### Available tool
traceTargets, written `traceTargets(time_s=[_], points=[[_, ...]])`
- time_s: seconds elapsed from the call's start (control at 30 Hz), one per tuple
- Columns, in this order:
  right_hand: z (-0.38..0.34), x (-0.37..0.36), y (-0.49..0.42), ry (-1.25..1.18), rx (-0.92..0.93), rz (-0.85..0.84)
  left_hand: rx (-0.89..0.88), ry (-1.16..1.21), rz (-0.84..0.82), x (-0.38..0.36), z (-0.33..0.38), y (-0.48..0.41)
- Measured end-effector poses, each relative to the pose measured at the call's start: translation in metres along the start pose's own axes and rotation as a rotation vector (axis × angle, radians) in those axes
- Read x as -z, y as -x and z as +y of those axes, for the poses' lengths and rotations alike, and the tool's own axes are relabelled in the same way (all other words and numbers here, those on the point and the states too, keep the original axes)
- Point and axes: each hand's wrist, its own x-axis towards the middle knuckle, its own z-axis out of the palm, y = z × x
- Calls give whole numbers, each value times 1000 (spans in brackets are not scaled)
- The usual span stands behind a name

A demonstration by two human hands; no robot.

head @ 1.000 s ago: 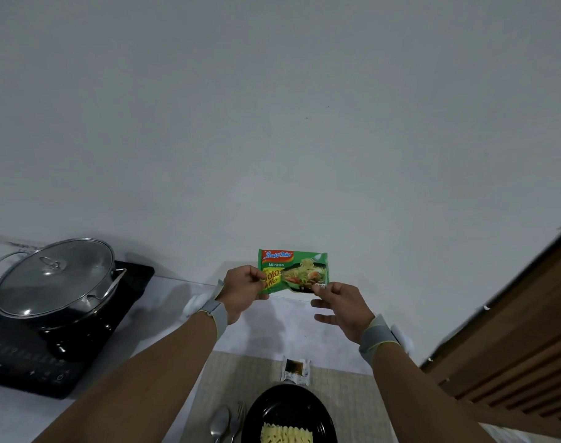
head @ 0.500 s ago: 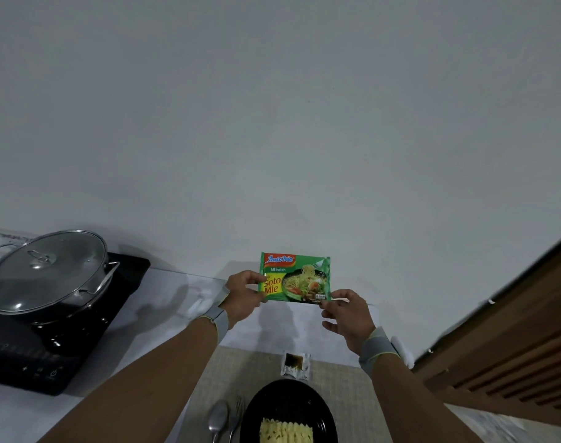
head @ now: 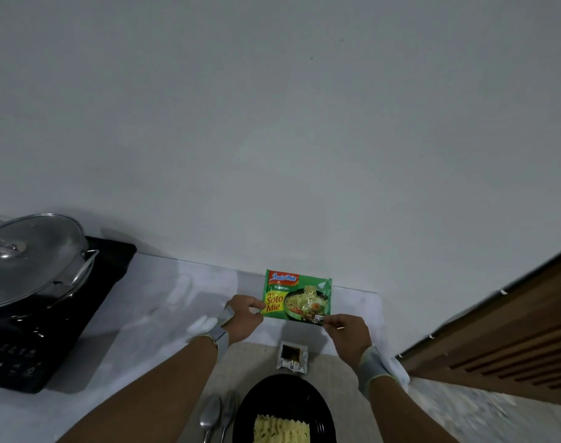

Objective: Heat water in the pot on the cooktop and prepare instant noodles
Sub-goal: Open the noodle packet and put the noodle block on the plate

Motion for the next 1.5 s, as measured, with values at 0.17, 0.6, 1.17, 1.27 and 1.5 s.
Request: traceTargets(time_s=[0.17, 0.6, 1.17, 1.27, 1.5], points=[[19, -9, -1, 54, -46, -114, 41, -95, -145, -16, -17, -5], [28, -21, -2, 149, -112, -283, 134, -172, -349, -36, -23, -7], [32, -16, 6, 183, -74, -225, 67, -132, -328, -28, -27, 1], [32, -14, 13, 171, -73, -206, 48, -141, -287, -24, -26, 6], [28, -12, 29, 156, -82, -160, 56, -186, -246, -16, -26, 22]])
